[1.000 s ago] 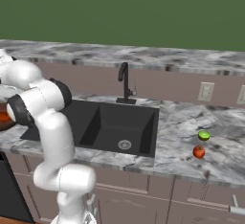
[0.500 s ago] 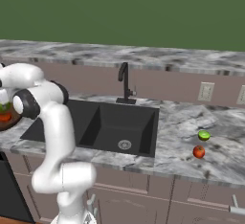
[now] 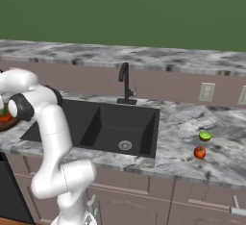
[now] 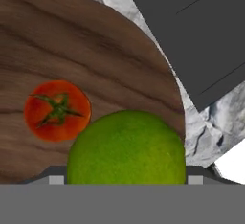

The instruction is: There is a mixed pile of frozen fruits and vegetables on the counter. Locate all the frozen vegetables and place the items in a bowl on the counter. Take all the frozen fruits and defrost them in a running sink.

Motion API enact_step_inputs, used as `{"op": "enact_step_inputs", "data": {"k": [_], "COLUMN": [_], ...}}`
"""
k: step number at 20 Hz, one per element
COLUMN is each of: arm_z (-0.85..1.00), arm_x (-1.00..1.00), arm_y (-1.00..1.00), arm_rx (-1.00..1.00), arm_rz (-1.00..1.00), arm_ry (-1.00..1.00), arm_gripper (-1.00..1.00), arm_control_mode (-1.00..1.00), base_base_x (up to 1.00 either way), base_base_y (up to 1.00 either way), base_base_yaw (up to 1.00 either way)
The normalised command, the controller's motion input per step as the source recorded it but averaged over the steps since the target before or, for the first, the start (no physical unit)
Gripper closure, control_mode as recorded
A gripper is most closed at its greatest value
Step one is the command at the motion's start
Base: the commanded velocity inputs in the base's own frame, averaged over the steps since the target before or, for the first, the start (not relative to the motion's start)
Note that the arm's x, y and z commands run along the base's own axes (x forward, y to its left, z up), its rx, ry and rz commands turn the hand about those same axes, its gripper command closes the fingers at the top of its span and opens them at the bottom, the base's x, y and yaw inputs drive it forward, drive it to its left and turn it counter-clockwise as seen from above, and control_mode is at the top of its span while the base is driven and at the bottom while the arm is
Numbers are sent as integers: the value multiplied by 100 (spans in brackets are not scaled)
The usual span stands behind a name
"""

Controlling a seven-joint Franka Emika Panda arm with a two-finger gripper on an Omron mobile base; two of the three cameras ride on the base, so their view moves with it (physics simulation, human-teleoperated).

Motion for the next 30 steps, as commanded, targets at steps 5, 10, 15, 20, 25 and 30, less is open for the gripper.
{"op": "enact_step_inputs", "data": {"k": [5,10,15,20,25,30], "arm_z": [-53,-44,-26,-20,-21,-20], "arm_x": [9,16,27,21,18,16], "arm_y": [-2,0,9,7,6,3], "arm_rx": [6,3,0,0,0,0], "arm_rz": [4,8,9,7,6,6], "arm_ry": [0,-2,-1,0,0,0], "arm_gripper": [100,100,-100,-100,-100,-100], "arm_control_mode": [-100,-100,-100,-100,-100,-100], "base_base_x": [0,0,0,0,0,0], "base_base_y": [0,0,0,0,0,0], "base_base_yaw": [0,0,0,0,0,0]}}
